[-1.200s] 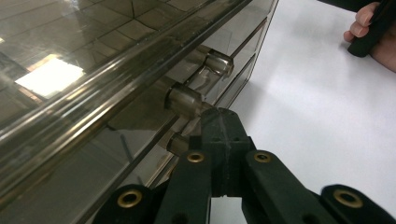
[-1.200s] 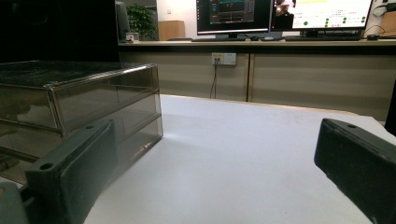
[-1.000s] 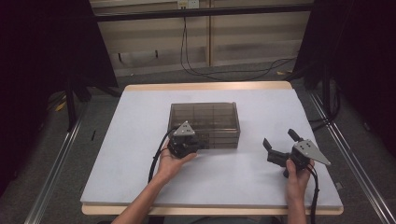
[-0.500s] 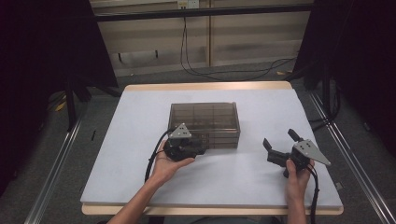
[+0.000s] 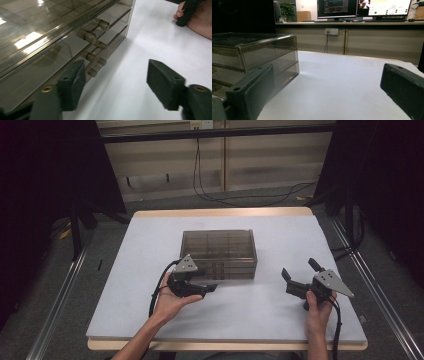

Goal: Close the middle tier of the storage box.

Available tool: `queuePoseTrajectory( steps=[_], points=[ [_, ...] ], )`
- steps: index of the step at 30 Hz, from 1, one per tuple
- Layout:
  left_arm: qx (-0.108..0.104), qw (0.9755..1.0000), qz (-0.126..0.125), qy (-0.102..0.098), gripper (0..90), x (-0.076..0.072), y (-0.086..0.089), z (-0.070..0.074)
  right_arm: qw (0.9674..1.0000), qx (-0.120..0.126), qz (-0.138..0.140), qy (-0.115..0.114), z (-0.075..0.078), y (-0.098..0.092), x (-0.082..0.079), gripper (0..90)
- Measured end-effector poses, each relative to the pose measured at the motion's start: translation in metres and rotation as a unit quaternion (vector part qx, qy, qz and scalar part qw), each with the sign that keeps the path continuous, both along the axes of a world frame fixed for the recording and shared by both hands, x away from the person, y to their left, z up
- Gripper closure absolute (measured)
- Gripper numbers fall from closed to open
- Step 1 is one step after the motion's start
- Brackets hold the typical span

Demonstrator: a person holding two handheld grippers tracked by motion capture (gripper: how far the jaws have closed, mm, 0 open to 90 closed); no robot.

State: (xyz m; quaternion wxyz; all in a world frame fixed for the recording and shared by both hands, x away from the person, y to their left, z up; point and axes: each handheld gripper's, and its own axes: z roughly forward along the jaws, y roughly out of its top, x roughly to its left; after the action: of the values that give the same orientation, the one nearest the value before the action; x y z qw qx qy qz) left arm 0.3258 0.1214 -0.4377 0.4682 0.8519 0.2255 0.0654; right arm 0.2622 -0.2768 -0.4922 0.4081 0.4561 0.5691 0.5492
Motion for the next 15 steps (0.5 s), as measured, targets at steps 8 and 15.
queuePoseTrajectory(
  steps=[8, 15],
  points=[
    [-0.005, 0.9999, 0.010, 0.012, 12.8, -0.011, 0.011, 0.003, 1.0000, 0.000, 0.000, 0.000, 0.000, 0.000, 0.000, 0.0],
    [0.002, 0.9996, 0.025, 0.011, 6.2, -0.016, 0.025, 0.004, 1.0000, 0.000, 0.000, 0.000, 0.000, 0.000, 0.000, 0.0]
  ],
)
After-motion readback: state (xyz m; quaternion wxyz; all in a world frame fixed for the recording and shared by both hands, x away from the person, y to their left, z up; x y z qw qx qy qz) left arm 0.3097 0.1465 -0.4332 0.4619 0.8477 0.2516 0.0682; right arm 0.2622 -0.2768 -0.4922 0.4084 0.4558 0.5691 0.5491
